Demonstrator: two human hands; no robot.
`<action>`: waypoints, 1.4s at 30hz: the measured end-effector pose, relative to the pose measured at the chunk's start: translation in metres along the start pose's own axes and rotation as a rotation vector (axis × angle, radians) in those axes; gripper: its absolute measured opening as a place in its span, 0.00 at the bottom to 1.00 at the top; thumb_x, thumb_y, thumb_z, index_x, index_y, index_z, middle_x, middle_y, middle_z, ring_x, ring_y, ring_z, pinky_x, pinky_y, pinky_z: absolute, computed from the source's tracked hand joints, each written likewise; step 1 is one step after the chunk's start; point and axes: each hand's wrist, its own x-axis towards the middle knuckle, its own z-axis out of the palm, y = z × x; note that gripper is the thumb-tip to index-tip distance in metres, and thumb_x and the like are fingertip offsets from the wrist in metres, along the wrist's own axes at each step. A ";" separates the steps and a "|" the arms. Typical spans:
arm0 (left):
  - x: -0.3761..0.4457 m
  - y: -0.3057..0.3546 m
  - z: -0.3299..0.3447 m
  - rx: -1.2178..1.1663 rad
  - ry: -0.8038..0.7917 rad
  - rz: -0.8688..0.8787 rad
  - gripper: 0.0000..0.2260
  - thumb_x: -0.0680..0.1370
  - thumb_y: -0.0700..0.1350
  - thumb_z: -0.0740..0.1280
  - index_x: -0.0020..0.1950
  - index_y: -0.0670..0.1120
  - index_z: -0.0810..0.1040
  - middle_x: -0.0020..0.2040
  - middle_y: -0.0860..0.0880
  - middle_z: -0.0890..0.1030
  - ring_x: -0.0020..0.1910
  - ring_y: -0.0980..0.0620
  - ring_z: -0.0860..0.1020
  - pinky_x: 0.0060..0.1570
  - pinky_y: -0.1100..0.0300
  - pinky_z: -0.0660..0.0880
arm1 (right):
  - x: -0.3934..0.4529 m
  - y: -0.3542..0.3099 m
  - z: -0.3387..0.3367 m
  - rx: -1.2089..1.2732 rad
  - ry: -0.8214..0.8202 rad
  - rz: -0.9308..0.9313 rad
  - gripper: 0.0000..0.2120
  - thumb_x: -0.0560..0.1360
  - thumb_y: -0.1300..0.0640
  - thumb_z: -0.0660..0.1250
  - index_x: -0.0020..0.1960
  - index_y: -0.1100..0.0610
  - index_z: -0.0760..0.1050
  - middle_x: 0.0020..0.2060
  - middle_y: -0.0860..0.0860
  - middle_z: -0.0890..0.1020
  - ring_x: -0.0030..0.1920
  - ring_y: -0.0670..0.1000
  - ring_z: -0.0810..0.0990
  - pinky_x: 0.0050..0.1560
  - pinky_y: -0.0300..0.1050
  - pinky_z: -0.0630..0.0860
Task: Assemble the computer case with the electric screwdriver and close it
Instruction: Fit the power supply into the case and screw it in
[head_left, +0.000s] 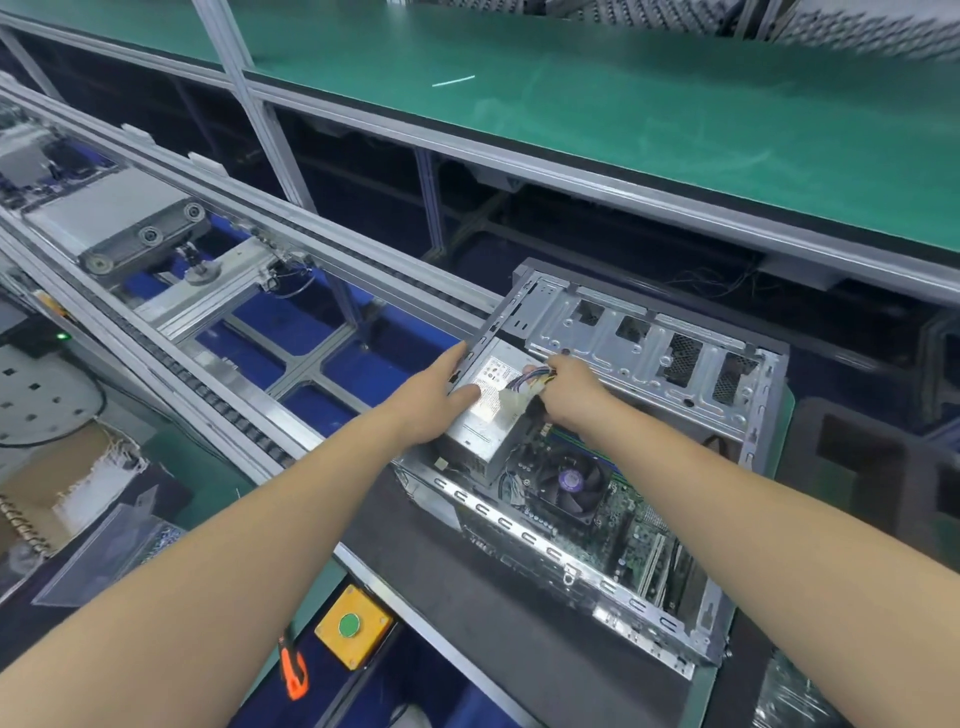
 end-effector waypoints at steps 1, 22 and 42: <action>0.000 -0.001 0.001 0.005 -0.002 -0.006 0.33 0.82 0.60 0.62 0.82 0.62 0.49 0.81 0.53 0.62 0.75 0.48 0.68 0.70 0.56 0.65 | -0.001 0.003 0.000 0.050 0.008 0.004 0.19 0.81 0.70 0.54 0.66 0.58 0.75 0.59 0.60 0.81 0.50 0.59 0.78 0.46 0.51 0.75; -0.042 0.027 -0.006 0.213 0.284 0.073 0.28 0.81 0.47 0.64 0.80 0.57 0.60 0.70 0.48 0.70 0.59 0.45 0.75 0.56 0.48 0.76 | -0.011 -0.007 0.014 -0.233 0.128 -0.061 0.07 0.80 0.64 0.60 0.51 0.54 0.74 0.43 0.51 0.79 0.42 0.54 0.77 0.32 0.44 0.66; -0.043 0.072 -0.005 0.293 -0.016 0.405 0.36 0.72 0.69 0.68 0.76 0.55 0.66 0.66 0.53 0.75 0.64 0.50 0.75 0.64 0.49 0.71 | -0.019 -0.011 0.013 0.027 0.288 0.110 0.22 0.78 0.60 0.69 0.66 0.57 0.62 0.41 0.52 0.76 0.37 0.51 0.77 0.30 0.46 0.68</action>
